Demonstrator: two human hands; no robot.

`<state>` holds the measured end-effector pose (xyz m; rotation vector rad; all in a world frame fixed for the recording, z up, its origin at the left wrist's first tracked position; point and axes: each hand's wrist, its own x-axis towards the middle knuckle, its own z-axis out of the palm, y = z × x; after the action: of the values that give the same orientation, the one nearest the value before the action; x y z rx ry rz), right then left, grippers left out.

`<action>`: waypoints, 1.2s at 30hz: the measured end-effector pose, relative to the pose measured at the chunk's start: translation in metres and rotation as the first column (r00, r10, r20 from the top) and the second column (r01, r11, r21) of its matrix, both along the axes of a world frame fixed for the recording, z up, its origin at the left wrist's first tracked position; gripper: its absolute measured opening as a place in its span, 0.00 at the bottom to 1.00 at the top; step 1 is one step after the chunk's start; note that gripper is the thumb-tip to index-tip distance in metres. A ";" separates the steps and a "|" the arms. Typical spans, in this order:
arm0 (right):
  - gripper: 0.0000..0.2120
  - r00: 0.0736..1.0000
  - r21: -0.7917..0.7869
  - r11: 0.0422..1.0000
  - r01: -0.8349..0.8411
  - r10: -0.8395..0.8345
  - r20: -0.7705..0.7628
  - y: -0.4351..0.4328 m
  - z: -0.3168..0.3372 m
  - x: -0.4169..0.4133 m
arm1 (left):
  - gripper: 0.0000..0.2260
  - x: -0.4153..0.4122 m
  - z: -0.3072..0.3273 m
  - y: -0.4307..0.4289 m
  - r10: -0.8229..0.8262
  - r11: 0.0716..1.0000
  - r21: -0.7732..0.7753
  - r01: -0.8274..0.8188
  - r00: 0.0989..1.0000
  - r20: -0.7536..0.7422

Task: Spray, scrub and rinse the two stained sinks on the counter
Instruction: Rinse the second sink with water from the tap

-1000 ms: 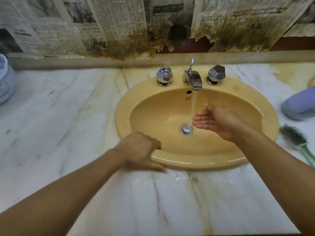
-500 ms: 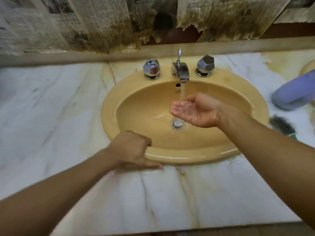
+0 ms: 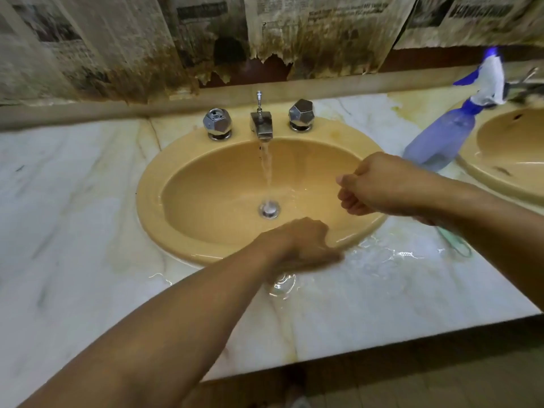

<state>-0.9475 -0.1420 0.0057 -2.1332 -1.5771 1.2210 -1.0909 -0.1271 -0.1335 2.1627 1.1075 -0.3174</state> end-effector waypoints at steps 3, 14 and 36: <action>0.16 0.983 0.037 0.993 0.111 -0.104 -0.150 -0.001 -0.015 0.015 | 0.28 -0.053 0.004 -0.010 -0.027 0.992 0.119 0.037 0.996 -0.090; 0.23 0.092 -0.570 0.736 0.364 -0.638 -0.765 0.079 -0.111 -0.039 | 0.42 -0.239 0.009 0.023 -0.023 0.951 0.297 0.082 0.980 -0.197; 0.20 0.863 -0.474 0.880 0.041 -0.270 -0.427 0.043 -0.015 -0.015 | 0.34 -0.022 0.008 -0.036 0.154 0.943 0.322 -0.088 0.971 -0.184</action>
<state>-0.9627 -0.0992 -0.0091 -1.9097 -0.9424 2.0192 -1.1127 -0.1635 -0.1257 2.3606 1.4888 -0.3354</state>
